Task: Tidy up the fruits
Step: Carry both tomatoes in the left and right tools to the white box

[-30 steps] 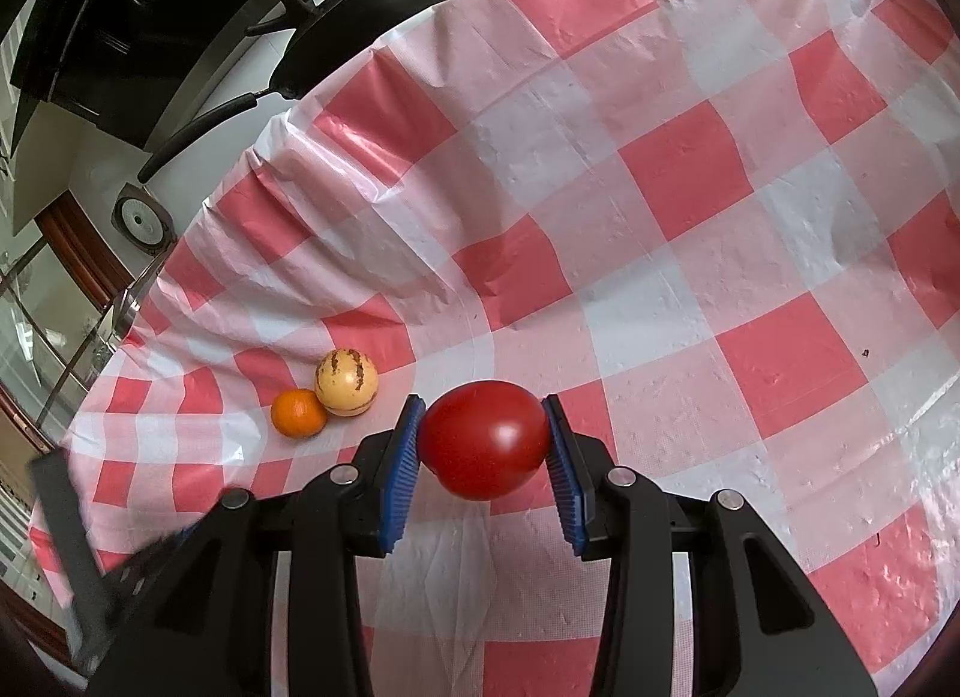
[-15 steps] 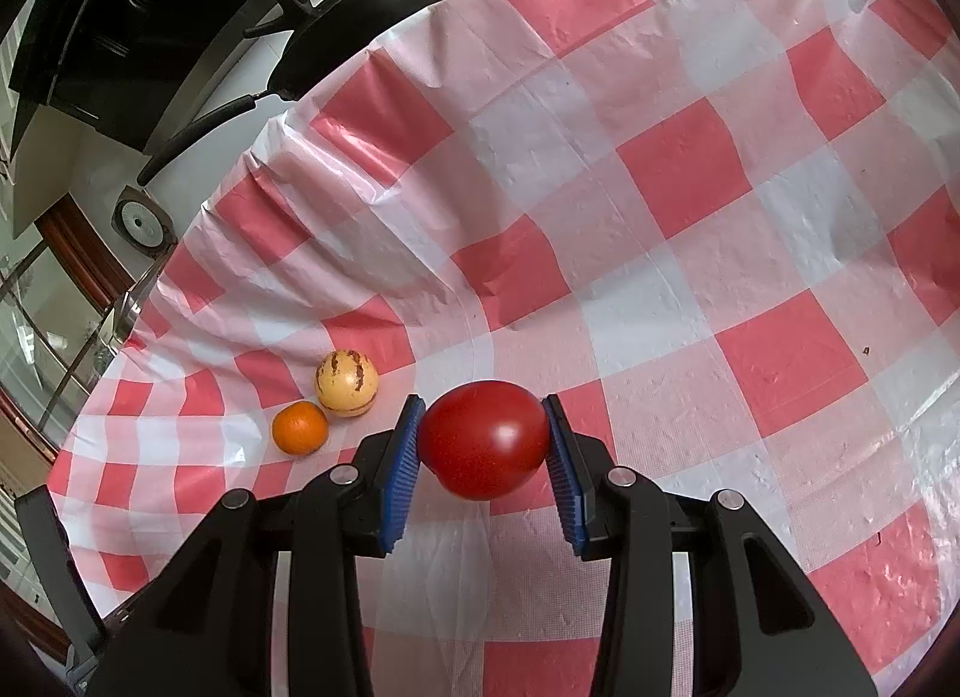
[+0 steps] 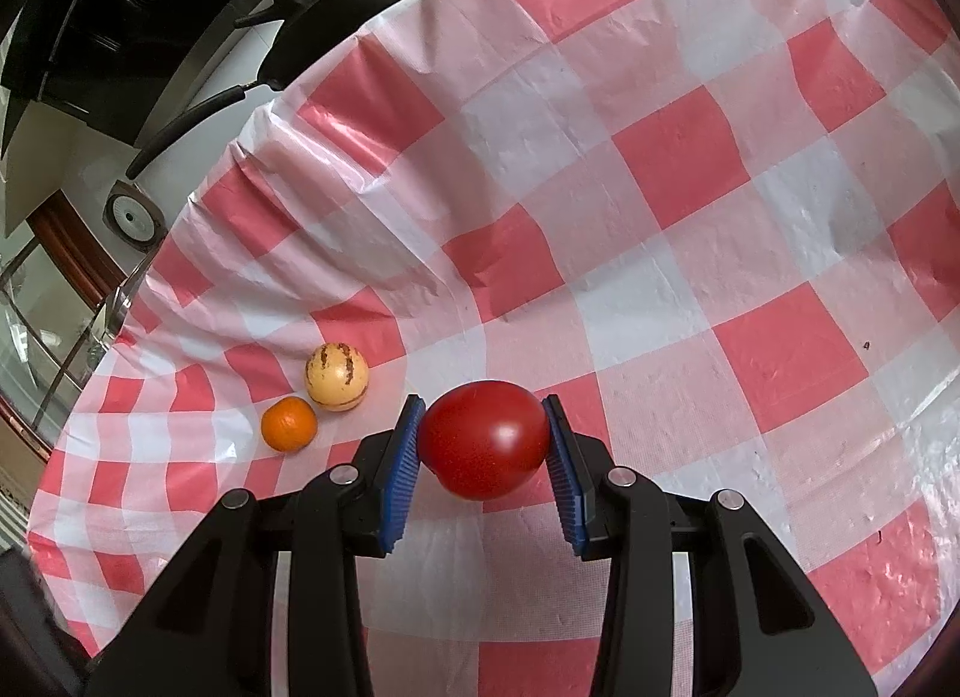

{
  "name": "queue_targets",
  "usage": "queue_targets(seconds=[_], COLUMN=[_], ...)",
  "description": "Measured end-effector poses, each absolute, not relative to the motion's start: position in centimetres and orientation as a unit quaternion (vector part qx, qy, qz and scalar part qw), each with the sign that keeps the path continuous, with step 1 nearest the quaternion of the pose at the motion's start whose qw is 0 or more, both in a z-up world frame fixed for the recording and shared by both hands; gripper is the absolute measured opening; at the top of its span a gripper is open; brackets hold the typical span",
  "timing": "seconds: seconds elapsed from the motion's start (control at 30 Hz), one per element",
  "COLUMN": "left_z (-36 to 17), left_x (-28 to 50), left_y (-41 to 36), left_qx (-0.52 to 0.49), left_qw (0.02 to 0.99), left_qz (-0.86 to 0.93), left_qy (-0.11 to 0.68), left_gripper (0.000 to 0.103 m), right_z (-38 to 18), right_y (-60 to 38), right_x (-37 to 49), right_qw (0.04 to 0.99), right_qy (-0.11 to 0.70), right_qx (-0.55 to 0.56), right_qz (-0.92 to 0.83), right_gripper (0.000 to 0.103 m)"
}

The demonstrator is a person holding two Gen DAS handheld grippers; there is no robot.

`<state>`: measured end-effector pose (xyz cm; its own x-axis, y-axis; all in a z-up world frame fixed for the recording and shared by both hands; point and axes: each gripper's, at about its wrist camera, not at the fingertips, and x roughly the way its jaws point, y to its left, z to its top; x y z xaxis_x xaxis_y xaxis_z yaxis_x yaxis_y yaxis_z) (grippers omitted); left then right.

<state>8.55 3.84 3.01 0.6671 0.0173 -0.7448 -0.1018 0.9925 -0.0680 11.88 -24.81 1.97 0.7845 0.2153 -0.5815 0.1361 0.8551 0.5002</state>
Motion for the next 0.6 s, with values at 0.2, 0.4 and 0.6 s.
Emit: queue_targets(seconds=[0.2,0.4,0.6], left_z=[4.6,5.4,4.5], left_x=[1.1,-6.8,-11.8], left_y=[6.1,9.9,13.1], left_qx=[-0.052,-0.032,-0.046], left_qw=[0.918,0.923,0.919], left_qz=[0.044,0.071,0.084], left_qy=[0.391,0.378,0.382], left_gripper=[0.035,0.035,0.035], right_z=[1.9,2.1,2.5], right_y=[-24.2,-22.3,-16.0], right_x=[12.1,8.7,3.2], right_qw=[0.902,0.896,0.883], right_qy=[0.344,0.356,0.378], right_qx=[0.256,0.255,0.243], right_qz=[0.050,0.077,0.137], right_gripper=[0.040,0.040,0.040])
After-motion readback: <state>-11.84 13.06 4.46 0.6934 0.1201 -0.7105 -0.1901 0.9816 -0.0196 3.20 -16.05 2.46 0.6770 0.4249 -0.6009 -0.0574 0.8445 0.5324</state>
